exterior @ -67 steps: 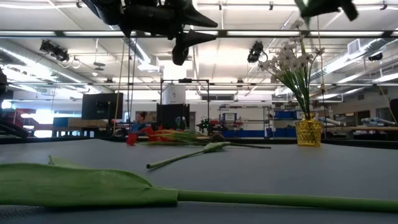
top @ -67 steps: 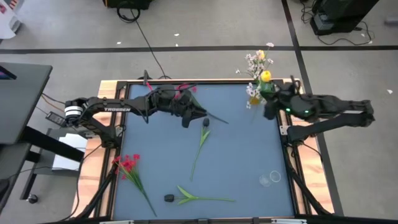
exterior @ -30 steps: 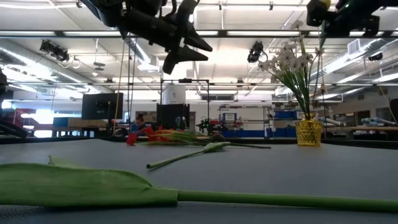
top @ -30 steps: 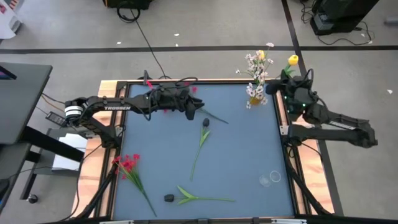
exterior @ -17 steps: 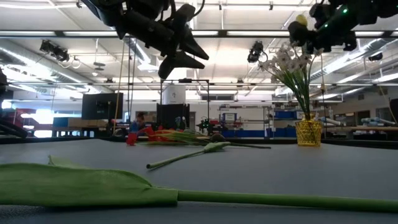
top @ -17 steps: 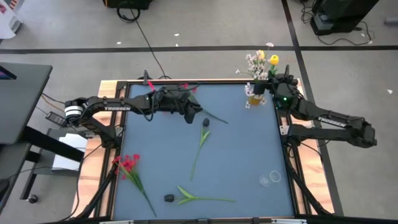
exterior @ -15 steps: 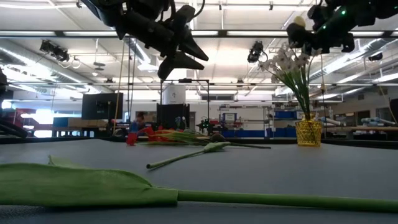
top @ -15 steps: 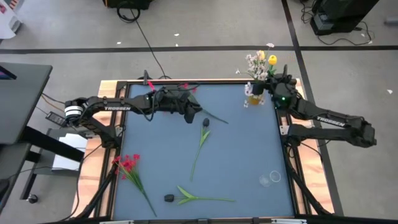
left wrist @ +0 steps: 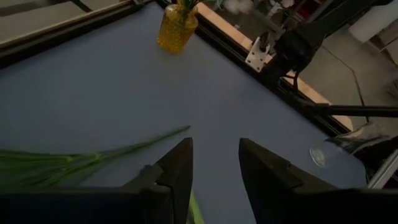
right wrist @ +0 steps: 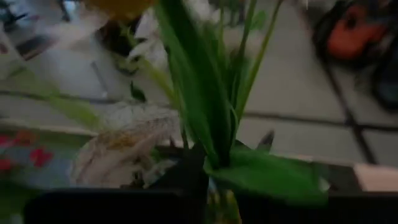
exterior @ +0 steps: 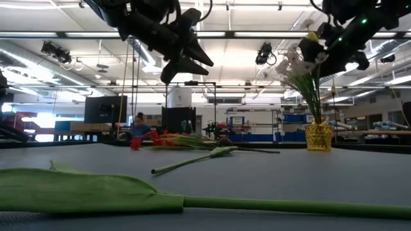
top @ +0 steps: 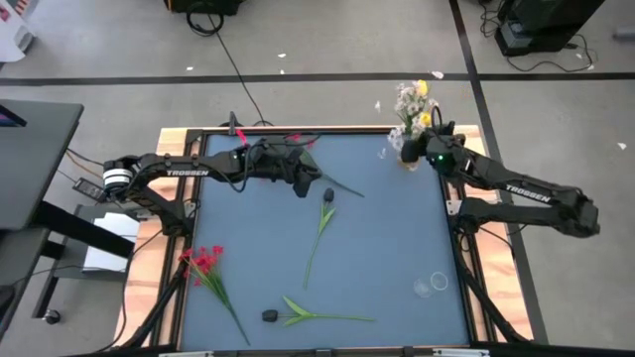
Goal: Sort flowers into vase by color
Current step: Put the yellow flower into the yellow vase, then put the top red flowers into the transparent vase
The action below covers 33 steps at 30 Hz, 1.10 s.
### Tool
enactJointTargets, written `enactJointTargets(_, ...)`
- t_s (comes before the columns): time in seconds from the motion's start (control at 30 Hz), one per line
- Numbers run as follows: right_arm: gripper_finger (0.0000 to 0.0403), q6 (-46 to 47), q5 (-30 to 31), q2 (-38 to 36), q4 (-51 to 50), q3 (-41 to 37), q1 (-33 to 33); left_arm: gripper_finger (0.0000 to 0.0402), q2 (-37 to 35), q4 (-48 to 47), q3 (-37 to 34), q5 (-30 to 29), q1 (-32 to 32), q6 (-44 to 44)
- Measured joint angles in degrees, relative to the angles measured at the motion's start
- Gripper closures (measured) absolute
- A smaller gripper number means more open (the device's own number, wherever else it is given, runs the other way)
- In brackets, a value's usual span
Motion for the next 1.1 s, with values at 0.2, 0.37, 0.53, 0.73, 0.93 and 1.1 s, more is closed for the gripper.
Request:
enactJointTargets(0.2,0.0288,7.1,-2.9,-0.8,-16.7,4.5,-2.2,0.0264,0.0,-2.1,0.0,-0.1,0.8,-1.2)
enactJointTargets(0.37,0.0252,7.3,-5.4,-0.8,-21.7,7.2,-4.5,0.0264,0.0,-2.4,0.0,-1.3,1.8,-2.1)
enactJointTargets(0.53,0.0227,8.2,-9.0,-0.8,-26.6,9.5,-5.6,0.0264,-0.1,-3.6,0.0,-1.6,2.7,-4.7)
enactJointTargets(0.73,0.0224,10.2,-12.8,-0.8,-27.4,10.0,-7.0,0.0264,-3.5,-17.0,-0.1,-8.7,3.2,-12.7)
enactJointTargets(0.93,0.0224,15.1,-22.1,-0.8,-32.3,10.0,-7.8,0.0264,-7.5,-33.9,-0.1,-13.5,0.7,-19.5)
enactJointTargets(1.1,0.0224,16.8,-30.0,-0.9,-35.8,10.0,-7.8,0.0264,-7.9,-39.0,-0.1,-15.1,-3.7,-24.4)
